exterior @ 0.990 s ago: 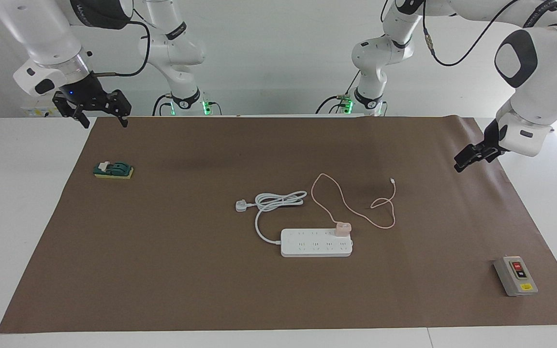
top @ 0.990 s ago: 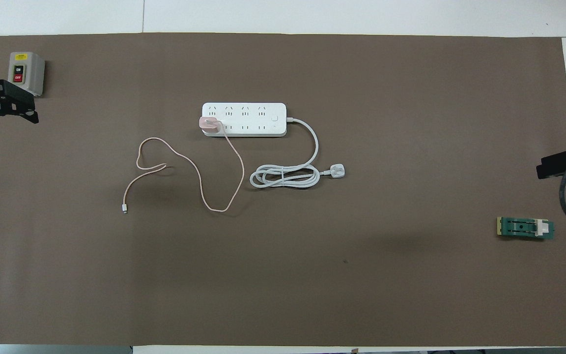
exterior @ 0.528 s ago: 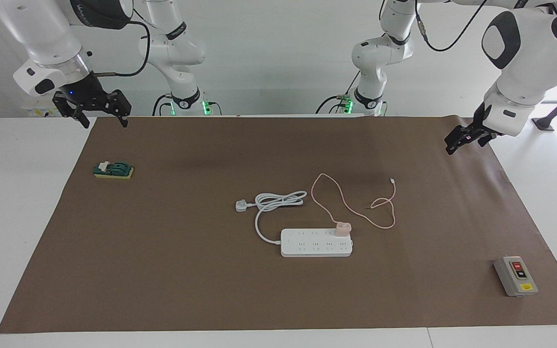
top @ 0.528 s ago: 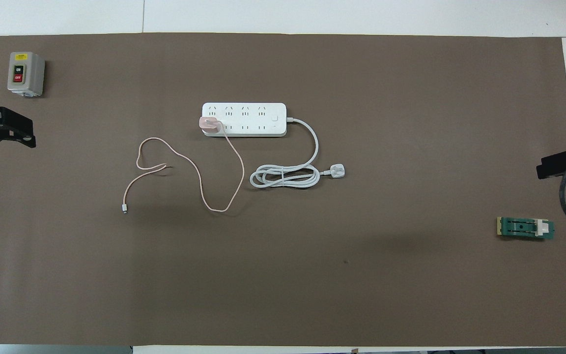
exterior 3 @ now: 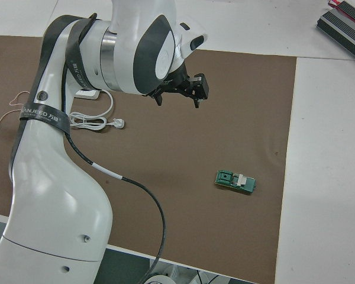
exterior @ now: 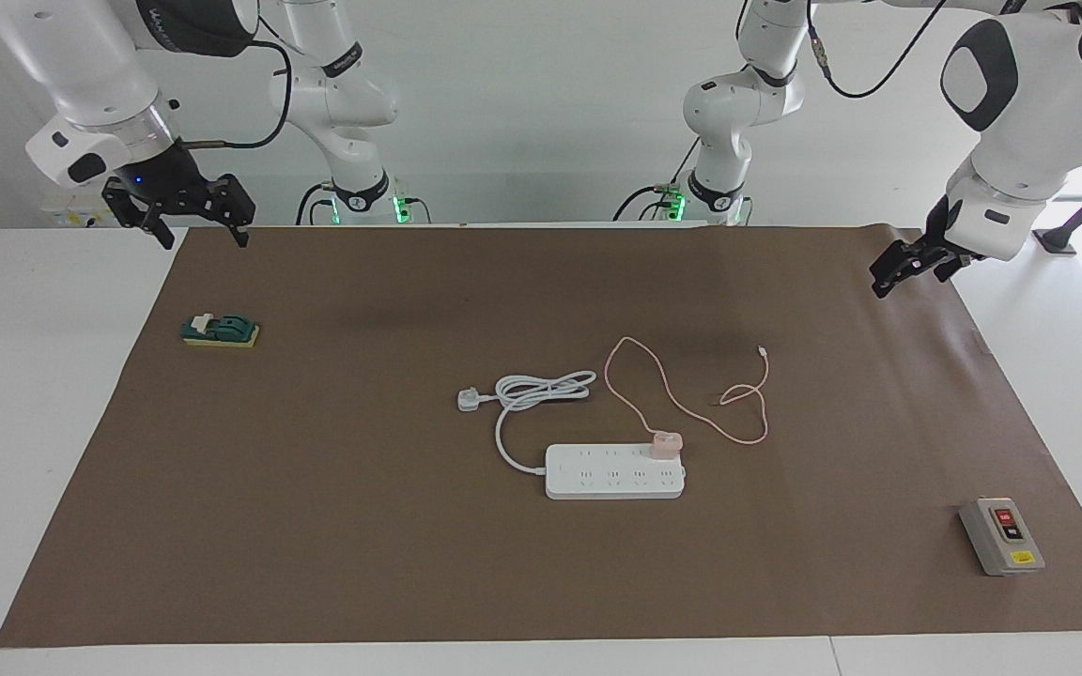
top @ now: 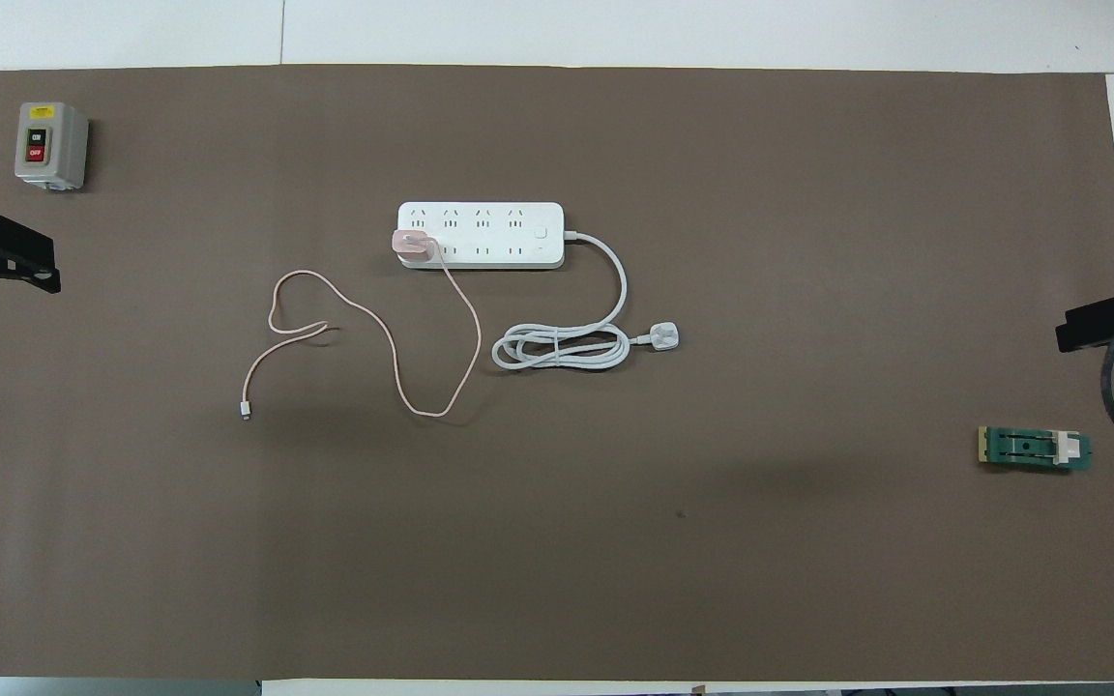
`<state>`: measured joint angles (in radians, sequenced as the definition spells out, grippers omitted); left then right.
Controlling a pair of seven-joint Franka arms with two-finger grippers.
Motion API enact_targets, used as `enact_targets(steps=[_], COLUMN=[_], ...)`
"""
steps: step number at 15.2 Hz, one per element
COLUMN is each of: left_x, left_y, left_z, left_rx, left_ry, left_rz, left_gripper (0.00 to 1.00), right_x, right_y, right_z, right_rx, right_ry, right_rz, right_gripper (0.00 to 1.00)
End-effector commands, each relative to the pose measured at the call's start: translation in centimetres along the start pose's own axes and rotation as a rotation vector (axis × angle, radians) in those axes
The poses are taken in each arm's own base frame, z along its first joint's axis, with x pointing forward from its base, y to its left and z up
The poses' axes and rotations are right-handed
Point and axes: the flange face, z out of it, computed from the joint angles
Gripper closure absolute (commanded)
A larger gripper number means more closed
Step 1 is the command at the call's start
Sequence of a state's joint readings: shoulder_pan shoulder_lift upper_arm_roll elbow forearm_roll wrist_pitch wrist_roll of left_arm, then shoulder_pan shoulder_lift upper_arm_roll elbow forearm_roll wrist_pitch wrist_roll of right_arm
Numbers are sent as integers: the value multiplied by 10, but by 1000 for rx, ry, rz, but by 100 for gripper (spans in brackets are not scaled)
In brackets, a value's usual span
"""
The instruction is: Plug charger into power strip
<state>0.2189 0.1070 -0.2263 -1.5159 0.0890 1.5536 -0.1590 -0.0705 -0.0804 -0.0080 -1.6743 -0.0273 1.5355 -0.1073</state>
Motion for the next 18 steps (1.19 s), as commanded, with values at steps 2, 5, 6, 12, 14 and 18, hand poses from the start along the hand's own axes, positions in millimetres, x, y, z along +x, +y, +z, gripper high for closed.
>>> enact_targets(steps=[2,5,6,12,14,18], left_x=[-36,-40,-39,-45,-46,-57], left_y=[-24,-20,-18,-10,-4,9], left_z=[-5,-5,-7,-11,-13,-15], left_rx=[-34,-63,-61,-72,-110,-122], left_ry=[86,67,67,65,64,4], left_rz=[21,35,38,129,137,164], left_gripper=[0,0,0,0,0,0], right_x=[-1,-1,-1,-2,-2,-2], right_y=[0,0,0,6,6,6], right_z=[0,0,0,0,0,0], right_rx=[0,0,0,1,1,1], right_ry=[-8,-8,-8,-8,-8,-8], right_rz=[0,-2,-2,10,10,10], right_gripper=[0,0,0,0,0,0])
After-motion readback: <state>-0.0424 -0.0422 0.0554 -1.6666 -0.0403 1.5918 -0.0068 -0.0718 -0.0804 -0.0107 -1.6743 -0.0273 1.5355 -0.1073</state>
